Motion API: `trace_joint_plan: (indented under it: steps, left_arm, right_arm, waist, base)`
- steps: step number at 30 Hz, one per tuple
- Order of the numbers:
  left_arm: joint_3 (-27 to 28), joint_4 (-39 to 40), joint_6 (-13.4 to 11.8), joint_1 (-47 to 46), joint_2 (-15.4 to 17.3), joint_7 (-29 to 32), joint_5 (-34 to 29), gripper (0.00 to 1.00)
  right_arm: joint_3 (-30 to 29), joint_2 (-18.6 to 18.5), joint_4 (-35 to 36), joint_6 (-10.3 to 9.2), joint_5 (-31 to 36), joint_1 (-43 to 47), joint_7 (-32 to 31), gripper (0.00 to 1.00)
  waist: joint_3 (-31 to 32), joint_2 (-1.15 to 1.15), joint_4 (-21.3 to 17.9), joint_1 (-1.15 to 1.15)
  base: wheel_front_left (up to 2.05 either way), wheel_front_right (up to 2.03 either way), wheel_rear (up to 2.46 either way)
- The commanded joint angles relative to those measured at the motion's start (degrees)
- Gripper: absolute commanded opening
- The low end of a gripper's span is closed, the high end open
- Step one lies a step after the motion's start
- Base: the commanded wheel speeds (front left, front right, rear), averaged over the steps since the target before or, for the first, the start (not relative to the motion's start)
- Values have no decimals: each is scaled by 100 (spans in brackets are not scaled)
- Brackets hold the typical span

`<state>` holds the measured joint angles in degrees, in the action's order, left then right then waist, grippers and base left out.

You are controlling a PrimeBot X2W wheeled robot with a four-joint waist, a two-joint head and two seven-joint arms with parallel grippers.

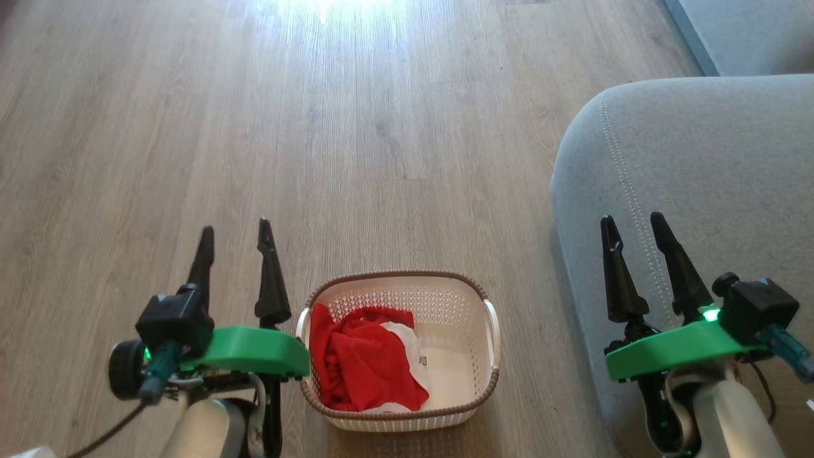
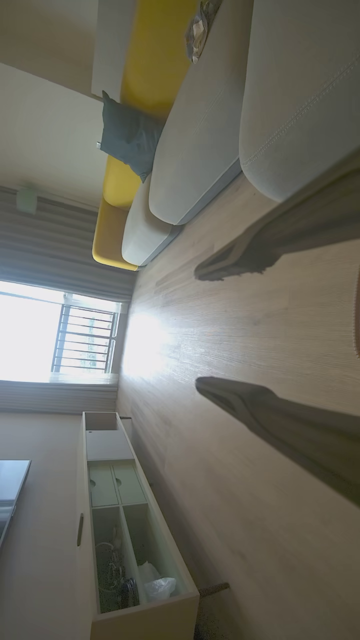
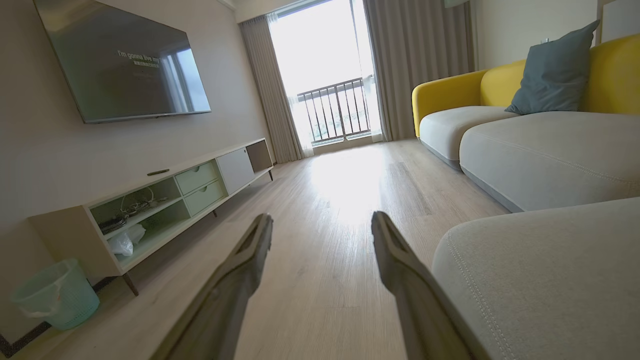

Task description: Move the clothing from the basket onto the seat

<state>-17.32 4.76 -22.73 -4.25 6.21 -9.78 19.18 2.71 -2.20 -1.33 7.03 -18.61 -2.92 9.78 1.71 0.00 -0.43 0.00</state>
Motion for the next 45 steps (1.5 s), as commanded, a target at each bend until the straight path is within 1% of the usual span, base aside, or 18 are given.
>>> trace_joint_plan:
  steps: [1, 4, 6, 7, 9, 12, 14, 16, 18, 20, 21, 22, 26, 30, 34, 45]
  left_arm:
    - [85, 278, -108, -330, 102, -97, -194, 100]
    - [-31, 389, -351, -361, 144, -148, -375, 100]
    - [-92, 381, -400, -354, 149, -181, -408, 100]
    - [-126, 350, -364, -343, 147, -198, -411, 100]
    - [-186, 248, -220, -317, 139, -232, -443, 100]
    - [-113, 56, -32, -237, 33, -282, -456, 100]
    - [8, -112, 189, -181, -55, -315, -436, 100]
    - [99, -417, 494, -97, -122, -349, -420, 100]
    - [186, -631, 752, -91, -178, -382, -543, 100]
    - [267, -762, 908, -75, -232, -416, -711, 100]
    - [292, -817, 969, -65, -254, -432, -805, 100]
    - [305, -945, 1091, -27, -285, -466, -974, 100]
    - [335, -1084, 1195, 14, -317, -522, -1293, 100]
    - [401, -1156, 1248, 28, -329, -522, -1234, 100]
    - [431, -1143, 1203, 14, -331, -522, -1087, 100]
    - [415, -1198, 1244, 12, -333, -522, -1062, 100]
  right_arm:
    - [145, -59, 264, 36, 167, -269, 94, 100]
    - [151, -60, 335, 37, 360, -281, 145, 100]
    - [176, -60, 330, 38, 476, -271, 179, 100]
    - [181, -61, 317, 39, 512, -262, 196, 100]
    - [132, -61, 271, 39, 478, -235, 229, 100]
    - [123, -62, 179, 41, 445, -220, 280, 100]
    - [138, -63, 88, 41, 521, -208, 314, 100]
    - [111, -64, -56, 42, 513, -181, 347, 100]
    - [56, -65, -303, 43, 465, -142, 381, 100]
    - [43, -65, -516, 44, 497, -148, 415, 100]
    - [69, -66, -604, 44, 587, -158, 432, 100]
    - [110, -66, -744, 45, 764, -183, 466, 100]
    - [147, -67, -868, 46, 1054, -235, 522, 100]
    - [165, -67, -912, 46, 1082, -256, 522, 100]
    - [161, -67, -899, 46, 1097, -280, 522, 100]
    - [132, -67, -927, 46, 1129, -277, 522, 100]
  waist:
    - [-1, 0, -6, 0]
    - [-4, 0, -19, 0]
    - [-5, 0, -23, 0]
    - [-5, 0, -25, 0]
    - [-5, 0, -32, 0]
    - [-8, 0, -49, 0]
    - [-6, 0, -65, 0]
    - [3, 0, -88, 0]
    - [14, 0, -109, 0]
    - [17, 0, -122, 0]
    - [20, 0, -128, 0]
    - [25, 0, -144, 0]
    - [29, 0, -158, 0]
    - [15, 0, -147, 0]
    - [-1, 0, -131, 0]
    - [-115, 0, -149, 0]
  base:
    - [0, 0, 0]
    - [0, 0, 0]
    - [0, 0, 0]
    - [0, 0, 0]
    - [0, 0, 0]
    - [0, 0, 0]
    - [0, 0, 0]
    - [0, 0, 0]
    - [0, 0, 0]
    - [0, 0, 0]
    - [0, 0, 0]
    - [0, 0, 0]
    - [0, 0, 0]
    - [0, 0, 0]
    - [0, 0, 0]
    - [0, 0, 0]
